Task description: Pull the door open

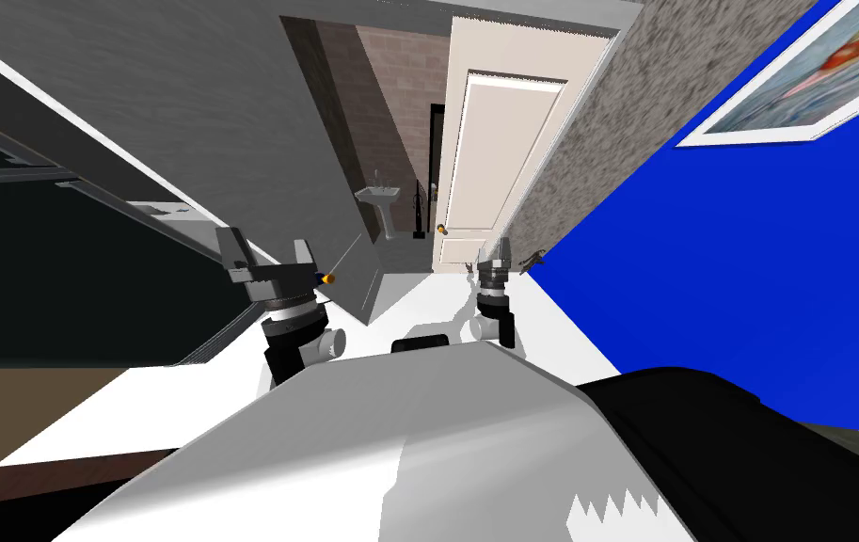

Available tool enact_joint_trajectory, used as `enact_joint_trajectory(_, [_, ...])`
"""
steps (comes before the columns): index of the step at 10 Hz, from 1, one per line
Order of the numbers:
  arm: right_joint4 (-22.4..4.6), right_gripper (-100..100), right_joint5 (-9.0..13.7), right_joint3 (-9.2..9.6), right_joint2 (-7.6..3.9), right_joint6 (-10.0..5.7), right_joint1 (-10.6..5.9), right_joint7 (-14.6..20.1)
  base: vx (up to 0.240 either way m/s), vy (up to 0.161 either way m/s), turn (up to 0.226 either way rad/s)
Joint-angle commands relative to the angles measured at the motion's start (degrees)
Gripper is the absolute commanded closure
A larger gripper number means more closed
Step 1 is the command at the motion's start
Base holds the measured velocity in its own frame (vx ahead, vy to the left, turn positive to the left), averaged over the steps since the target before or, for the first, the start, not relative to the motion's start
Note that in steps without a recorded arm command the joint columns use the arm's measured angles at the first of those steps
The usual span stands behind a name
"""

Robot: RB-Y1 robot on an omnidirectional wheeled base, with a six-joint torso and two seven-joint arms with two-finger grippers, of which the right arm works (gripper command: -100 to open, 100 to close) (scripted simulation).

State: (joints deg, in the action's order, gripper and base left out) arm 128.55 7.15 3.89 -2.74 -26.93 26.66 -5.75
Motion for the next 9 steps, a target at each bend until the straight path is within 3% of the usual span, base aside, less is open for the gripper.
enact_joint_trajectory(1, [-1.7,-100,-0.6,-0.51,-0.28,-0.45,-0.50,-1.2,0.088,0.009,0.001])
enact_joint_trajectory(9, [-10.6,-100,-3.8,-3.20,-1.38,-2.83,-3.13,-7.5,0.146,0.007,0.002])
